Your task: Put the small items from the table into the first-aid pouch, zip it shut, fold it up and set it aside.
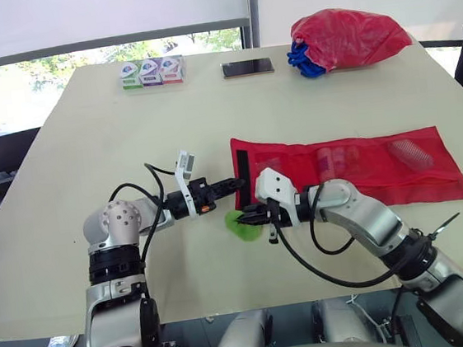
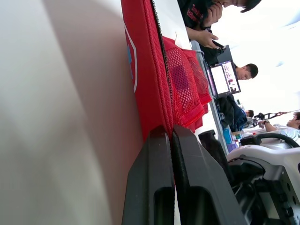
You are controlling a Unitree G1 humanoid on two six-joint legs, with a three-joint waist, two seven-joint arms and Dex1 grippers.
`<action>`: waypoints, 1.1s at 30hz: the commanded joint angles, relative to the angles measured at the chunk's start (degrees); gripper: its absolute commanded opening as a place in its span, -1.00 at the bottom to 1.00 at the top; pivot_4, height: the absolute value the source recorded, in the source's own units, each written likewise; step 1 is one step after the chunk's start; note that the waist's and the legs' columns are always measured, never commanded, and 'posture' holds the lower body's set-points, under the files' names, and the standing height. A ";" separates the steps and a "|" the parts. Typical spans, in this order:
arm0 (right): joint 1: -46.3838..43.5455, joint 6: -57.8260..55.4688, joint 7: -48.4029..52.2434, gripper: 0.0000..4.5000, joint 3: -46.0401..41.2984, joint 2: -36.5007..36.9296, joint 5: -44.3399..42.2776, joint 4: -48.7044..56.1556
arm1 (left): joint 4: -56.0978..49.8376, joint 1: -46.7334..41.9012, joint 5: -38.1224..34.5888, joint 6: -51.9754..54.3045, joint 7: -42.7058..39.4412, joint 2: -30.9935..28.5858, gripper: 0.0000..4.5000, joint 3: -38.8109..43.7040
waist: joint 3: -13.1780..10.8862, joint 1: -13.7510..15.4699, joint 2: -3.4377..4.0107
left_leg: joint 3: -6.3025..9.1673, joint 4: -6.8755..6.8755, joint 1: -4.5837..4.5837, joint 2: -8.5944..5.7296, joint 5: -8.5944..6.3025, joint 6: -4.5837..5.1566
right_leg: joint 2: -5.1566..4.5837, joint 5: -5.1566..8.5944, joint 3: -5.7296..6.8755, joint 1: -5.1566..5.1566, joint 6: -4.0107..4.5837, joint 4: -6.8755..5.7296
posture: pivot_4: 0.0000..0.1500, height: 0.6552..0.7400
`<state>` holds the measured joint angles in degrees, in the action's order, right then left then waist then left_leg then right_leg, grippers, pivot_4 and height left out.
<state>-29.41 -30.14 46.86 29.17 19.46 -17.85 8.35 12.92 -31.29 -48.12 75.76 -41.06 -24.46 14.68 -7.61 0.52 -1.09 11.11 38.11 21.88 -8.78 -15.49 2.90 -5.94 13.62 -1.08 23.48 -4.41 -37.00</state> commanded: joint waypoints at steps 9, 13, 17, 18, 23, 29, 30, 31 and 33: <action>9.46 -5.99 -5.47 -0.95 -19.04 0.10 -10.56 9.69 | 2.03 -0.03 3.94 -6.86 -6.02 -5.90 -1.00 -3.44 | -0.02 0.08 0.03 | -0.01 -0.04 0.00 0.00 0.00 0.00 | 0.00 0.00 -0.04 0.02 0.00 0.00 | 1.00 1.00; 12.68 -6.39 -6.75 -0.95 -22.66 0.78 -11.99 10.00 | 4.06 -0.08 5.56 -8.89 -7.94 -7.37 -1.00 -4.35 | -0.02 0.04 0.04 | -0.03 -0.09 -0.01 0.01 0.00 0.00 | 0.01 0.00 -0.05 0.05 0.01 0.00 | 1.00 1.00; 16.17 -6.09 -8.33 -0.95 -26.35 2.13 -12.70 10.59 | 6.29 -0.53 7.14 -10.99 -9.56 -8.92 -1.00 -4.87 | -0.03 -0.18 0.04 | -0.05 -0.11 -0.01 0.02 0.00 0.00 | 0.02 0.00 -0.09 0.08 0.01 0.00 | 1.00 1.00; 16.87 -6.06 -8.63 -0.95 -27.08 2.50 -12.74 10.82 | 6.78 -0.66 7.39 -11.34 -9.97 -9.25 -1.00 -4.92 | -0.03 -0.19 0.05 | -0.06 -0.12 -0.02 0.02 0.00 -0.01 | 0.02 0.00 -0.11 0.08 0.00 0.00 | 1.00 1.00; 20.47 -6.52 -9.77 -0.95 -30.85 3.94 -14.11 12.81 | 8.94 -0.74 8.94 -13.33 -11.79 -11.11 -1.00 -5.09 | -0.03 -0.22 0.05 | -0.06 -0.14 -0.02 0.02 0.00 -0.01 | 0.02 0.00 -0.11 0.08 0.00 0.00 | 1.00 1.00; 26.46 -5.90 -10.37 -0.95 -38.43 7.99 -15.10 13.78 | 10.68 -0.25 9.98 -14.95 -13.51 -14.08 -1.00 -4.34 | -0.03 -0.17 0.05 | -0.08 -0.18 -0.02 0.03 0.00 0.00 | 0.02 0.00 -0.14 0.09 0.00 0.03 | 1.00 1.00; 27.71 -5.76 -10.34 -0.95 -40.19 8.87 -15.24 13.80 | 10.70 0.05 10.17 -15.23 -13.90 -14.81 -1.00 -4.21 | -0.03 -0.12 0.05 | -0.08 -0.18 -0.02 0.03 0.00 0.00 | 0.02 0.00 -0.14 0.09 0.00 0.03 | 1.00 1.00; 29.09 -5.80 -10.46 -0.95 -42.51 9.77 -15.61 13.78 | 10.72 0.57 10.69 -15.79 -14.35 -15.88 -1.00 -4.21 | -0.03 -0.11 0.05 | -0.08 -0.19 -0.02 0.03 0.00 0.00 | 0.02 0.01 -0.14 0.09 0.00 0.03 | 1.00 1.00; 31.09 -5.71 -10.91 -0.95 -46.22 11.05 -15.88 13.23 | 10.97 1.42 11.72 -16.88 -15.11 -17.72 -1.00 -4.32 | -0.03 -0.16 0.06 | -0.11 -0.21 -0.03 0.03 0.00 0.00 | 0.02 0.01 -0.18 0.09 0.00 0.03 | 1.00 1.00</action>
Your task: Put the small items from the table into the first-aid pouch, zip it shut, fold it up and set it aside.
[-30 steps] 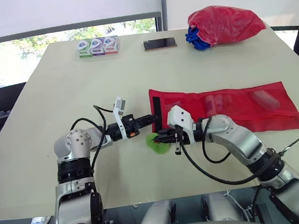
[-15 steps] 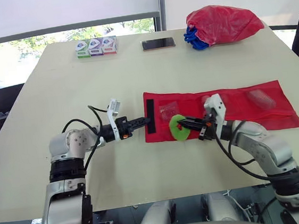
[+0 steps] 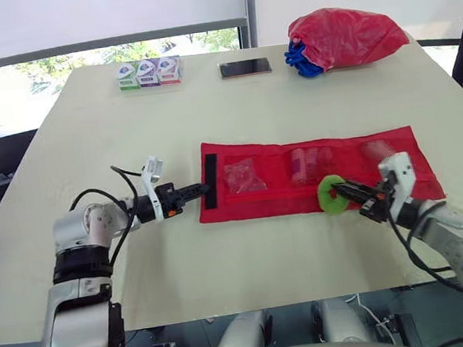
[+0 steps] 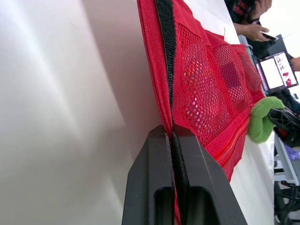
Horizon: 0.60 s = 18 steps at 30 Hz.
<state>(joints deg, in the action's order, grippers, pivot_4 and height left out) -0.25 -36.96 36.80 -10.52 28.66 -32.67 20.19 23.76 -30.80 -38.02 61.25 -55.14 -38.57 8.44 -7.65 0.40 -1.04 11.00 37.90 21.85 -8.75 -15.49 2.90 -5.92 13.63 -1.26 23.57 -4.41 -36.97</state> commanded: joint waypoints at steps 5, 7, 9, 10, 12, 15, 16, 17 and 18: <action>4.75 1.88 -4.87 -0.95 -13.53 3.88 1.14 -2.52 | 1.79 1.98 4.23 -5.78 -1.09 -6.76 -1.00 2.07 | -0.01 0.05 0.01 | -0.07 -0.15 -0.08 0.02 0.01 -0.02 | 0.00 0.00 -0.08 0.01 0.00 0.01 | 1.00 1.00; 4.66 1.91 -6.35 -0.95 -14.72 3.80 1.68 -3.55 | 2.93 1.65 4.82 -6.48 -0.75 -6.93 -1.00 2.34 | -0.01 0.21 0.02 | -0.09 -0.16 -0.10 0.02 0.01 -0.02 | 0.00 0.00 -0.09 0.00 0.00 0.00 | 1.00 1.00; 4.31 2.15 -8.64 -0.95 -16.07 3.84 2.90 -5.25 | 4.81 1.06 5.87 -7.76 0.15 -7.17 -1.00 2.82 | -0.01 0.22 0.01 | -0.10 -0.17 -0.10 0.02 0.01 -0.02 | 0.00 0.00 -0.10 0.00 0.00 0.00 | 1.00 1.00; 4.07 2.08 -9.72 -0.95 -16.55 3.81 3.28 -5.92 | 5.58 0.85 6.29 -8.34 0.37 -7.29 -1.00 2.96 | -0.01 0.22 0.01 | -0.10 -0.19 -0.10 0.02 0.01 -0.02 | -0.01 0.00 -0.10 0.00 0.00 0.00 | 1.00 1.00; 3.83 1.96 -10.64 -0.95 -16.84 3.76 3.50 -6.42 | 6.36 0.61 6.66 -8.93 0.33 -7.38 -1.00 2.98 | -0.01 0.22 0.01 | -0.11 -0.19 -0.10 0.02 0.01 -0.02 | -0.01 0.00 -0.12 0.00 0.00 0.00 | 1.00 1.00; 3.42 1.97 -12.80 -0.95 -17.10 3.93 4.97 -7.91 | 8.10 0.17 7.55 -10.20 1.15 -7.46 -1.00 3.32 | 0.00 0.18 0.02 | -0.15 -0.24 -0.14 0.03 0.01 -0.02 | -0.03 0.00 -0.17 0.01 0.00 0.00 | 1.00 1.00; 3.28 2.12 -13.31 -0.95 -17.18 3.94 5.27 -8.24 | 8.74 -0.02 7.76 -10.63 1.56 -7.45 -1.00 3.55 | 0.00 0.18 0.02 | -0.15 -0.25 -0.15 0.04 0.02 -0.02 | -0.04 0.00 -0.17 0.01 0.00 0.00 | 1.00 1.00; 3.14 2.37 -13.21 -0.95 -17.11 3.95 5.16 -8.27 | 9.32 -0.19 7.92 -11.02 2.02 -7.34 -1.00 3.80 | 0.00 0.19 0.02 | -0.15 -0.26 -0.16 0.04 0.02 -0.03 | -0.04 0.00 -0.17 0.01 0.00 0.00 | 1.00 1.00; 3.05 2.53 -13.06 -0.95 -17.03 3.95 5.03 -8.25 | 9.72 -0.31 8.01 -11.28 2.33 -7.27 -1.00 3.94 | 0.00 0.19 0.02 | -0.15 -0.26 -0.15 0.04 0.02 -0.03 | -0.03 0.00 -0.17 0.01 0.00 0.00 | 1.00 1.00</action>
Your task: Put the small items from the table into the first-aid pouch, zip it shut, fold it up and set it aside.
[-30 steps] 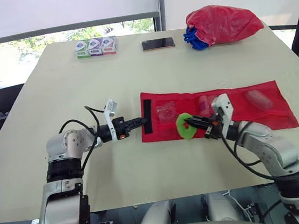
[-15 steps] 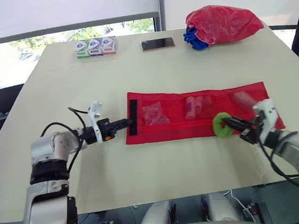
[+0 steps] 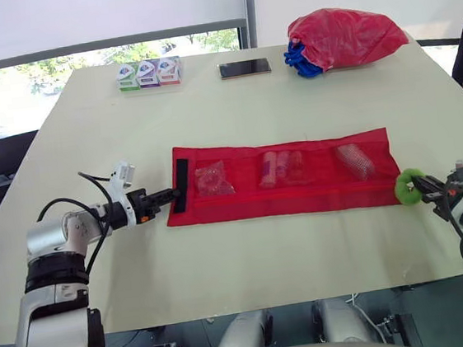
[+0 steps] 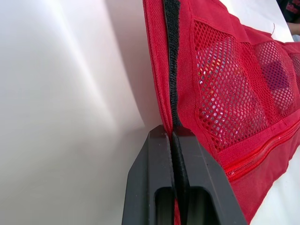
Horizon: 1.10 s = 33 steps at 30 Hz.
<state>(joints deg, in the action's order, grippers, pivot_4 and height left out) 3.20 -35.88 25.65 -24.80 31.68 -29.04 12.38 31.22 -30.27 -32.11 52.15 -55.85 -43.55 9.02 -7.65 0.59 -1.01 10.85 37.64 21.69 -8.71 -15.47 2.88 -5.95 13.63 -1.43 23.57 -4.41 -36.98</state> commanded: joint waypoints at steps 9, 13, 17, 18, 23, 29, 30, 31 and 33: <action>0.04 2.11 1.36 -0.30 -1.71 0.38 -1.08 2.63 | 0.46 -0.16 1.60 -2.10 1.32 -2.27 -1.00 2.93 | 0.00 -0.11 0.00 | 0.00 -0.02 0.00 0.00 0.00 0.00 | 0.00 0.00 0.00 0.00 0.00 0.00 | 1.00 1.00; 0.85 2.26 1.76 0.49 -3.35 0.55 -2.20 3.54 | 0.05 -0.27 1.90 -1.68 0.69 -2.63 -1.00 3.20 | 0.00 -0.13 0.00 | 0.00 -0.04 -0.01 0.01 0.00 0.00 | 0.01 0.00 0.00 0.00 0.00 0.00 | 1.00 1.00; 3.43 1.49 3.83 0.96 -5.14 0.80 -5.44 6.85 | -0.21 -0.27 2.19 -1.86 -0.28 -3.30 -1.00 2.99 | 0.00 -0.11 0.00 | 0.00 -0.06 -0.01 0.01 0.00 0.00 | 0.01 0.00 -0.01 0.01 0.00 0.01 | 1.00 1.00; 4.37 1.43 4.59 0.96 -5.43 0.72 -6.33 8.01 | -0.25 -0.19 2.28 -1.96 -0.54 -3.46 -1.00 2.82 | -0.01 -0.06 0.01 | 0.00 -0.07 -0.01 0.01 0.00 0.00 | 0.01 0.00 -0.01 0.00 0.00 0.01 | 1.00 1.00; 7.26 3.22 7.27 1.00 -5.66 0.15 -8.81 11.90 | -2.53 0.41 1.17 -0.48 -3.49 -4.06 -0.78 2.76 | 0.00 -0.06 0.01 | -0.02 -0.09 -0.01 0.01 0.00 0.00 | 0.01 0.00 -0.01 0.00 0.00 0.01 | 1.00 1.00; 11.32 -0.48 8.90 1.00 -5.36 -0.55 -17.61 18.52 | -3.95 0.20 4.73 -8.95 -5.88 -5.89 0.00 1.91 | -0.01 0.16 0.02 | -0.01 -0.12 -0.01 0.02 0.00 0.00 | -0.02 0.00 -0.01 0.00 0.00 0.03 | 1.00 1.00; 12.44 -2.86 8.57 1.00 -4.90 -0.22 -20.08 19.68 | -4.70 0.30 4.50 -10.56 -7.87 -6.27 0.13 1.98 | -0.01 0.17 0.00 | 0.00 -0.13 -0.01 0.02 0.00 0.00 | -0.04 0.00 0.00 0.00 0.00 0.03 | 1.00 1.00; 13.73 -4.70 8.45 1.00 -3.85 0.22 -21.18 20.87 | -5.83 0.55 3.98 -13.16 -10.17 -6.36 0.29 2.52 | -0.01 0.25 0.00 | 0.00 -0.15 -0.01 0.02 0.00 0.00 | -0.05 0.00 0.00 0.00 0.00 0.05 | 1.00 1.00; 15.13 -6.23 7.23 1.00 -1.98 0.20 -21.49 22.18 | -7.58 0.62 3.00 -16.86 -13.50 -6.36 0.48 3.48 | 0.00 0.29 -0.01 | 0.05 -0.18 0.01 0.04 0.00 0.00 | -0.10 0.00 0.01 -0.01 0.01 0.10 | 1.00 1.00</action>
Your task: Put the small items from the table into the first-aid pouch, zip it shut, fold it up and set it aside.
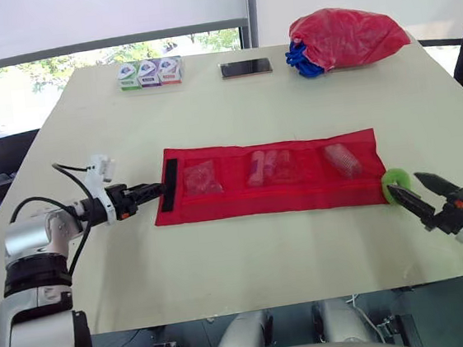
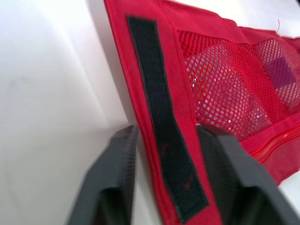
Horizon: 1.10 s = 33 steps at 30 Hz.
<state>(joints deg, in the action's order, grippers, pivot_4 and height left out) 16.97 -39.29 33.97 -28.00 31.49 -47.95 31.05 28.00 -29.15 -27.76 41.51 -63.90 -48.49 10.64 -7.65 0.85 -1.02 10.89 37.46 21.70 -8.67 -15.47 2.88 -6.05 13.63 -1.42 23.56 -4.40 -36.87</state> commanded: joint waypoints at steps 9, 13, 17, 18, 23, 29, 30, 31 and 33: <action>0.09 -7.66 -17.60 1.00 6.23 -7.47 -2.43 4.20 | -23.57 -2.20 0.64 -15.15 -16.46 -4.81 0.99 -5.90 | -0.07 0.02 0.16 | -0.09 -0.07 -0.02 0.03 0.00 -0.01 | -0.07 -0.03 -0.06 0.01 0.04 0.05 | 1.00 1.00; -0.04 -8.23 -23.10 1.00 7.96 -9.87 -0.35 4.77 | -30.85 -4.57 -2.46 -12.84 -17.54 -3.59 0.99 -7.66 | -0.07 -0.06 0.15 | -0.07 -0.06 -0.02 0.04 0.00 -0.01 | 0.04 -0.03 -0.02 0.01 0.03 0.04 | 1.00 1.00; -0.13 -6.25 -26.52 1.00 8.37 -11.20 3.34 4.34 | -34.97 -5.27 -4.12 -11.68 -18.37 -3.47 0.99 -8.86 | -0.06 -0.16 0.16 | -0.08 -0.07 -0.05 0.04 0.00 0.00 | 0.15 -0.02 -0.02 0.01 0.03 0.03 | 1.00 1.00; -0.45 -5.28 -26.82 1.00 8.51 -11.25 4.66 4.08 | -35.78 -5.61 -4.78 -10.90 -18.17 -3.30 0.99 -8.97 | -0.06 -0.15 0.16 | -0.09 -0.08 -0.06 0.04 0.00 -0.01 | 0.16 -0.02 -0.03 0.01 0.03 0.03 | 1.00 1.00; -3.39 -2.38 -27.42 1.00 8.30 -12.69 6.45 2.65 | -39.72 -7.61 -7.77 -8.67 -19.22 -3.11 0.99 -9.65 | -0.07 -0.04 0.15 | -0.09 -0.05 -0.05 0.03 0.02 -0.01 | 0.20 -0.03 -0.01 0.00 0.02 0.03 | 1.00 1.00; -5.29 -2.79 -27.32 1.00 7.99 -13.59 6.00 0.62 | -41.75 -8.29 -9.58 -7.94 -20.06 -3.45 0.99 -9.57 | -0.10 -0.27 0.21 | -0.09 -0.10 -0.08 0.06 0.03 -0.04 | 0.24 -0.03 -0.03 0.01 0.03 0.03 | 1.00 1.00; -5.71 -2.63 -27.10 1.00 8.15 -13.44 6.27 0.11 | -42.16 -8.40 -10.05 -7.69 -20.13 -3.42 0.99 -9.54 | -0.10 -0.21 0.21 | -0.09 -0.10 -0.08 0.06 0.03 -0.04 | 0.24 -0.03 -0.03 0.01 0.03 0.03 | 1.00 1.00; -6.19 -2.28 -26.99 1.00 8.30 -13.25 6.77 -0.41 | -42.55 -8.47 -10.40 -7.49 -20.13 -3.48 0.99 -9.57 | -0.10 -0.21 0.21 | -0.09 -0.10 -0.08 0.06 0.03 -0.04 | 0.24 -0.03 -0.03 0.01 0.03 0.03 | 1.00 1.00; -7.51 -1.92 -26.80 1.00 8.47 -13.06 7.35 -1.75 | -43.09 -8.60 -10.77 -7.19 -20.00 -3.52 0.99 -9.69 | -0.10 -0.20 0.21 | -0.09 -0.10 -0.08 0.06 0.03 -0.04 | 0.24 -0.03 -0.03 0.00 0.03 0.02 | 1.00 1.00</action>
<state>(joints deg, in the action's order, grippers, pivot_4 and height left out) 10.76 -42.39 6.86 -18.71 17.87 -40.91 29.51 -13.13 -36.27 -37.14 34.04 -83.63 -51.40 -0.22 -7.75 0.65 -0.80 10.80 37.36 21.62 -8.61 -15.44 2.84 -5.81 13.60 -1.45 23.57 -4.37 -36.84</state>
